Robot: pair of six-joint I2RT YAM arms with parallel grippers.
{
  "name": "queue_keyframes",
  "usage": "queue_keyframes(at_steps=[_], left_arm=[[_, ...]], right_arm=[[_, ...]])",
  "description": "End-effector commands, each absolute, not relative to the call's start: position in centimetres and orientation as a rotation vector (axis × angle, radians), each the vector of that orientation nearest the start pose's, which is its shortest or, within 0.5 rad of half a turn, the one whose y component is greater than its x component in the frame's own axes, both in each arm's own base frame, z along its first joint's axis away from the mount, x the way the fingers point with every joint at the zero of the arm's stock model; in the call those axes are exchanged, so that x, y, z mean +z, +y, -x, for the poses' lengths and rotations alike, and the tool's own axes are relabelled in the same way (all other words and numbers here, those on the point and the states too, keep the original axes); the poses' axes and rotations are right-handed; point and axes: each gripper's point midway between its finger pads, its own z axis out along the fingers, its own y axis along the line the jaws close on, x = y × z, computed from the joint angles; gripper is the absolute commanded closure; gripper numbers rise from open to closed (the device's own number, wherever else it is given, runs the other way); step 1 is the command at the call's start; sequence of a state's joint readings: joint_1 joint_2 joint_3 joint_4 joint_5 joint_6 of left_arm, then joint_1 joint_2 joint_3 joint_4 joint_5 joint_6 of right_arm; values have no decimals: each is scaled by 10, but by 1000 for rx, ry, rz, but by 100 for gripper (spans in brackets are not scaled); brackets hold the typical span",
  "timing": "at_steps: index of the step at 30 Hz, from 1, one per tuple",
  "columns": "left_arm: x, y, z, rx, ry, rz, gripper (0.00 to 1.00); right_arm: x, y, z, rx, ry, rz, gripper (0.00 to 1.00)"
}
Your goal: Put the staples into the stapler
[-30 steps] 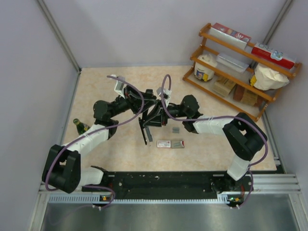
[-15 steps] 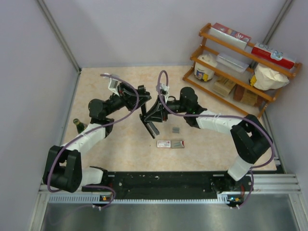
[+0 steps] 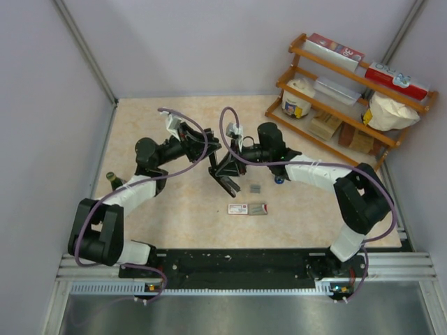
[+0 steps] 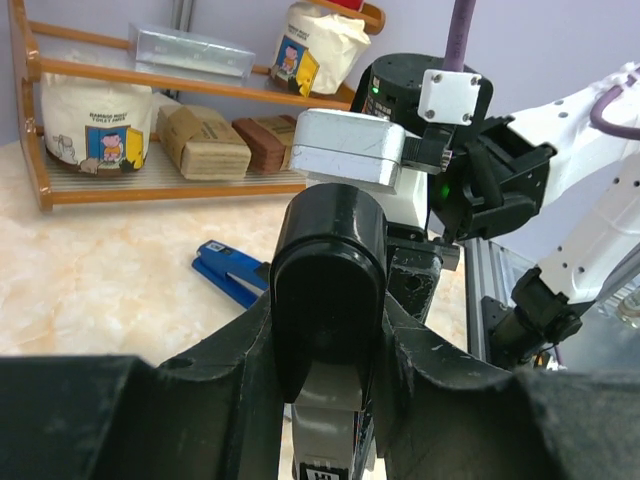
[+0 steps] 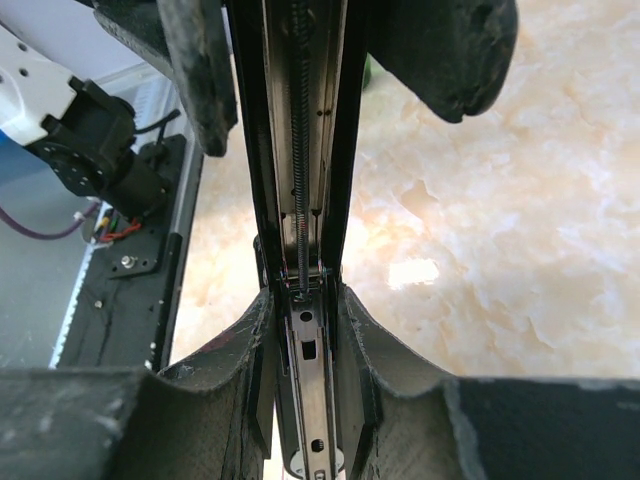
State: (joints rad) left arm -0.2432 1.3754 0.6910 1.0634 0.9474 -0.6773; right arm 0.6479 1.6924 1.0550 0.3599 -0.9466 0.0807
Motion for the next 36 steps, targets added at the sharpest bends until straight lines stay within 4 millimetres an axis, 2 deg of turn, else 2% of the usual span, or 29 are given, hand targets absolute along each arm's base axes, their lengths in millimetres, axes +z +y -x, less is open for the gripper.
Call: queue_keyframes(at_steps=[1,15,22,26,36], left_arm=[[317,-226,-324,-1176,1218,-649,85],[287,-216,-340,-1133,1273,-654,79],[273,-211,-346,-1095,1306,-679,75],[265,-209,-345,-1066,1317,-704,66],[247,-204,-344,-969,1341,-790,64]], right_arm=[[178,370,-296,1234,1633,1146,100],[141,368,-335,1025,1707,1191,100],[126,362,-344,946,1747,1198,100],[117,358,-351,886,1765,1207,100],[100,350,-360,797,1812,1222,100]])
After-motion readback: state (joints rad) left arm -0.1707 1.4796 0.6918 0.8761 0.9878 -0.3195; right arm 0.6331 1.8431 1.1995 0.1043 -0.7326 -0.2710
